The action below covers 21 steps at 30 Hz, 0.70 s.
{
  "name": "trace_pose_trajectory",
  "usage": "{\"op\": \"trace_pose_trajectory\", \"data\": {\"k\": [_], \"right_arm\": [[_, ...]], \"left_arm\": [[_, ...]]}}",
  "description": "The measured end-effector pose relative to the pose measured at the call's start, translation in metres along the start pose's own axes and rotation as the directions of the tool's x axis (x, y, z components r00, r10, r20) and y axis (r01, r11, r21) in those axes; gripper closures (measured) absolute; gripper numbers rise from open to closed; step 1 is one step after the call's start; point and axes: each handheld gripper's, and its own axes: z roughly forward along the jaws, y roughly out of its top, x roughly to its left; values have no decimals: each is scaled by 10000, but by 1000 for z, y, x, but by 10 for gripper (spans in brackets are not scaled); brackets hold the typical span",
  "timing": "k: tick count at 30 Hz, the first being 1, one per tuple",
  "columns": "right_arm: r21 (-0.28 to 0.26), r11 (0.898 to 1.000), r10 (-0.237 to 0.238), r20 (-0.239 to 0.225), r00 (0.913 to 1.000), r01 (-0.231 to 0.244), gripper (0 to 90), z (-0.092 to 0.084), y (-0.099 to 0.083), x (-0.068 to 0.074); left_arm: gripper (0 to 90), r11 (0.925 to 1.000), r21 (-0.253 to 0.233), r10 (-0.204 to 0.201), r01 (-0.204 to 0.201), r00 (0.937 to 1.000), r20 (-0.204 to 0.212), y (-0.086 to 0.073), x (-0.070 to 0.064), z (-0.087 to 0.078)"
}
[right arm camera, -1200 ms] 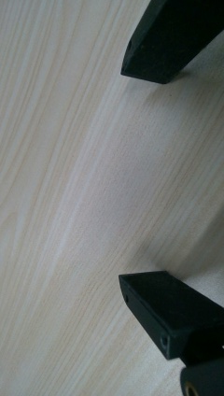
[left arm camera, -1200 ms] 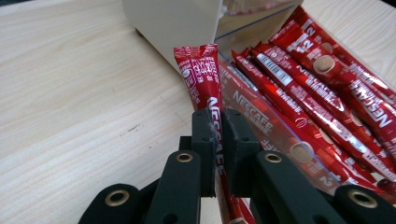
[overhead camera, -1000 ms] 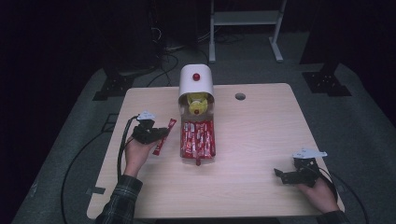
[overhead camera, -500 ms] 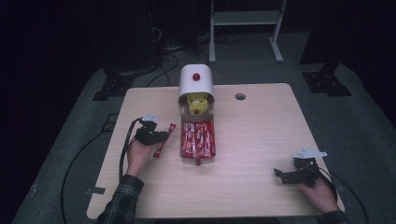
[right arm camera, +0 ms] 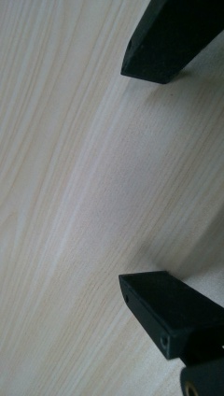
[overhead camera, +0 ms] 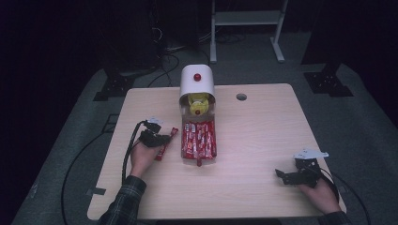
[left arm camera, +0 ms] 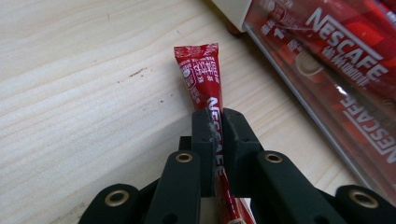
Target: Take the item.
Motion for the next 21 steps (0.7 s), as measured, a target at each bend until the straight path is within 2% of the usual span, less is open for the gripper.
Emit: {"op": "trace_pose_trajectory", "data": {"k": [3, 9, 16, 18, 21], "right_arm": [[4, 10000, 7, -3, 10000, -7, 15, 0, 0, 0], [4, 10000, 9, -3, 10000, -9, 15, 0, 0, 0], [4, 10000, 8, -4, 10000, -8, 15, 0, 0, 0], [4, 10000, 11, -3, 10000, -11, 15, 0, 0, 0], [4, 10000, 4, -3, 10000, -4, 15, 0, 0, 0]], "left_arm": [[831, 10000, -33, -27, 27, 10000, -7, 0, 0, 1], [737, 10000, -26, 42, -42, 10000, -48, 0, 0, 0], [518, 9999, -62, 145, -146, 9995, -281, 1, -2, -2], [432, 9996, -106, 245, -249, 9990, -386, 1, -2, -4], [352, 9993, -264, 259, -271, 9986, -455, 2, -2, -7]]}}
